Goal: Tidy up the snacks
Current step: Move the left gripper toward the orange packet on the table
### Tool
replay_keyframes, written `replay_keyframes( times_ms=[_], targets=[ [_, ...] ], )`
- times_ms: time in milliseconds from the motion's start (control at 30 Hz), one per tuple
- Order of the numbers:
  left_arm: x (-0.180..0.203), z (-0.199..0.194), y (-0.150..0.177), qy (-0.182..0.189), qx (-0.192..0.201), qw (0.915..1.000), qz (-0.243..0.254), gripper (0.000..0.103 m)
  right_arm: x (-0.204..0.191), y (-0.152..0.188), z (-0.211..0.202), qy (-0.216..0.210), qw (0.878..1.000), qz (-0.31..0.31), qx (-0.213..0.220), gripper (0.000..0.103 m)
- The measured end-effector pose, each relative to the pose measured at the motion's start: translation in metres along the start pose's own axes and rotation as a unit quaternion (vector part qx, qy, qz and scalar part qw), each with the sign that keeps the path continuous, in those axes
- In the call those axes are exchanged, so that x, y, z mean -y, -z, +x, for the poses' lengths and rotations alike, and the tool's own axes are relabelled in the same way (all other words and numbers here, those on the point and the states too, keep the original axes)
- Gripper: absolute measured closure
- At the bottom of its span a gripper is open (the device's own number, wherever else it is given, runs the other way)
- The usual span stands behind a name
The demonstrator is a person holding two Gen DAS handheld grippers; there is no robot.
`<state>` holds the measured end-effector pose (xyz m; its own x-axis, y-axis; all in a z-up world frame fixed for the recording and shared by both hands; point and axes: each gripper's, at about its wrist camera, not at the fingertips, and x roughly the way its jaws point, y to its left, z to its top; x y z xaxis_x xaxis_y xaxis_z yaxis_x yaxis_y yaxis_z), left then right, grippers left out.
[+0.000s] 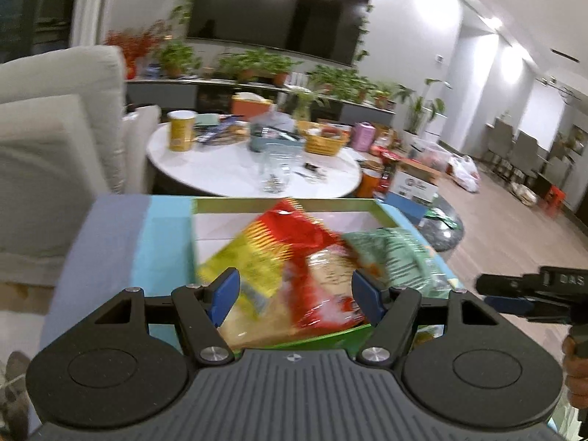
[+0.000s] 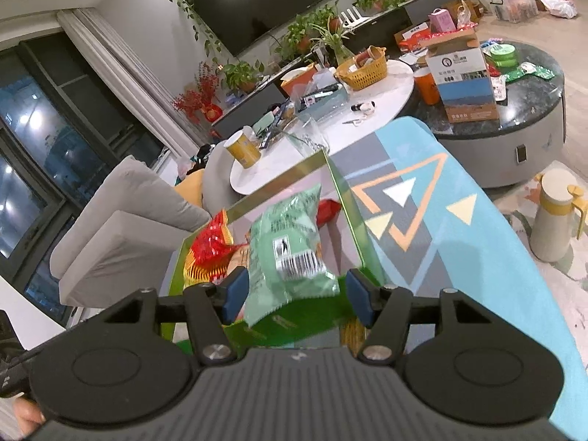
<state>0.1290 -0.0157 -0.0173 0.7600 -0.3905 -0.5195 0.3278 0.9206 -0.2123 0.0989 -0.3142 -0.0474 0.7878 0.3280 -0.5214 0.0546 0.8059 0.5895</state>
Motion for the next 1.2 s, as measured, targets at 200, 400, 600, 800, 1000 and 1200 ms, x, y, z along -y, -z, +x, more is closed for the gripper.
replay_keyframes(
  times_ms=[200,400,600,800,1000,1200],
  targets=[
    [-0.03,-0.018,0.013,-0.029,0.002,0.9993,-0.023,0.034,-0.01,0.015,-0.005,-0.002,1.0,-0.009,-0.009,0.03],
    [-0.047,-0.022,0.03,-0.056,-0.016,0.9977,-0.034,0.034,-0.022,0.031,-0.007,-0.002,0.999,-0.027,-0.022,0.027],
    [-0.07,-0.011,0.048,-0.099,-0.074,0.9874,-0.1,0.034,-0.036,0.05,-0.008,0.002,0.998,-0.054,-0.035,0.024],
    [-0.085,0.001,0.061,-0.106,-0.106,0.9773,-0.15,0.034,-0.051,0.073,-0.004,0.007,0.994,-0.091,-0.059,0.018],
    [-0.093,0.013,0.058,-0.131,-0.117,0.9631,-0.203,0.034,-0.062,0.092,0.008,0.011,0.989,-0.117,-0.091,0.018],
    [-0.095,0.034,0.051,-0.165,-0.137,0.9437,-0.252,0.034,-0.063,0.099,0.014,0.012,0.988,-0.114,-0.103,0.018]
  ],
)
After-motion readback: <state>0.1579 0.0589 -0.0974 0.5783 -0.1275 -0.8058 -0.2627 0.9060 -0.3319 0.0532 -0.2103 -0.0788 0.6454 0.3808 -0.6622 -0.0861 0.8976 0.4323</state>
